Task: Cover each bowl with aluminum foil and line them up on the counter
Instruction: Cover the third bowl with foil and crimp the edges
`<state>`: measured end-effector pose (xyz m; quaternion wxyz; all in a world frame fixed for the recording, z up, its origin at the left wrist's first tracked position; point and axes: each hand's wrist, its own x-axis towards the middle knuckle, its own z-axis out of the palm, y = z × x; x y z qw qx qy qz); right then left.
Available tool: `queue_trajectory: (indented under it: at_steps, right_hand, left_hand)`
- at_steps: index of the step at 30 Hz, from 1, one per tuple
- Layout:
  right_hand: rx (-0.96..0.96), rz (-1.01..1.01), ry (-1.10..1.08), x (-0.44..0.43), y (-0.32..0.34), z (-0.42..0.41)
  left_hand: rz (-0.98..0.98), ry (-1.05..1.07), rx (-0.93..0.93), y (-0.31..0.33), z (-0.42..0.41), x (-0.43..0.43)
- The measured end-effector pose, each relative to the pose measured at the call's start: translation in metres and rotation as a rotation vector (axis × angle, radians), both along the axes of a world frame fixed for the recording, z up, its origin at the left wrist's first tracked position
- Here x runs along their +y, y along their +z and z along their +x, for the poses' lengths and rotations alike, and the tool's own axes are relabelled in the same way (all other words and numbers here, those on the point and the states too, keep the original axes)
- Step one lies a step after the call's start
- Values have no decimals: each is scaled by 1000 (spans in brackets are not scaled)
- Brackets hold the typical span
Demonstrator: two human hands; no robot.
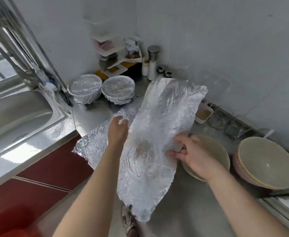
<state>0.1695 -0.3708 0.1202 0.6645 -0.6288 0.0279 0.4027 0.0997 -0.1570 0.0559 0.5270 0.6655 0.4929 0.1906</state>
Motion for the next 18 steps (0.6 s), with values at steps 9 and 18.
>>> queue_trajectory:
  at_steps: [9, 18]
  right_hand:
    - [28, 38, 157, -53, 22, 47]
    - [-39, -38, 264, -47, 34, 71]
  left_hand:
    - [-424, -93, -207, 25, -17, 13]
    - [-342, 54, -547, 30, -81, 6]
